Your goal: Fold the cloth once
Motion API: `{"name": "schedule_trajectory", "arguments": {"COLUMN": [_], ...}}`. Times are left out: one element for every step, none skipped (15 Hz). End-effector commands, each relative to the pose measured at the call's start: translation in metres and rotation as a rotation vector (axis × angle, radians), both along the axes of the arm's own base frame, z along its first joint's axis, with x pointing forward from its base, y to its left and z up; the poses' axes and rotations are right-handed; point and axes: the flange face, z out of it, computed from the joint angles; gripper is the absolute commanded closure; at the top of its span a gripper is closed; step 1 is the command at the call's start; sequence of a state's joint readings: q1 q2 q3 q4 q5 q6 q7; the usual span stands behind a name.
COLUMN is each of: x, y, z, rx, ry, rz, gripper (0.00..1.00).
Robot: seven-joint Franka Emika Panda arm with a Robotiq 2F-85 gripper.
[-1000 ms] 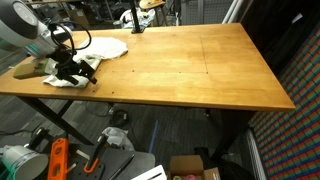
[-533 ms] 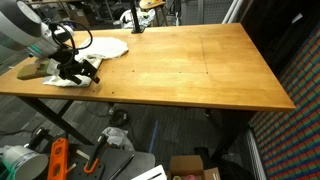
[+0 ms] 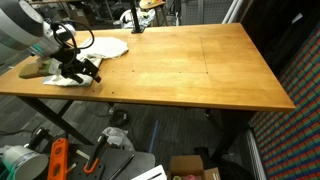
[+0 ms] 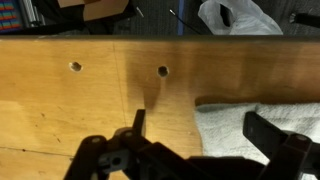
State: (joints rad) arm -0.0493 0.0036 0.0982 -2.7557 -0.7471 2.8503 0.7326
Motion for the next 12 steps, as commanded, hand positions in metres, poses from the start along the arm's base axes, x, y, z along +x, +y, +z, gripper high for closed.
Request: {"name": "schedule_trajectory", "arguments": {"x": [0.015, 0.02, 0.024, 0.032, 0.039, 0.049, 0.056, 0.068, 0.077, 0.087, 0.096, 0.104], "y": [-0.005, -0.006, -0.007, -0.007, -0.006, -0.007, -0.008, -0.011, -0.014, -0.017, -0.019, -0.022], "z": [0.022, 0.029, 0.033, 0.038, 0.046, 0.059, 0.072, 0.085, 0.096, 0.107, 0.116, 0.126], "rx": [0.078, 0.113, 0.141, 0.169, 0.191, 0.213, 0.238, 0.253, 0.266, 0.274, 0.282, 0.289], "ry": [-0.048, -0.067, -0.079, -0.094, -0.103, -0.116, -0.13, -0.157, -0.177, -0.194, -0.206, -0.211], "rz": [-0.009, -0.027, -0.043, -0.062, -0.075, -0.092, -0.103, -0.114, -0.123, -0.13, -0.137, -0.143], "gripper": [0.0, 0.0, 0.0, 0.0, 0.0, 0.0, 0.0, 0.0, 0.0, 0.0, 0.0, 0.0]}}
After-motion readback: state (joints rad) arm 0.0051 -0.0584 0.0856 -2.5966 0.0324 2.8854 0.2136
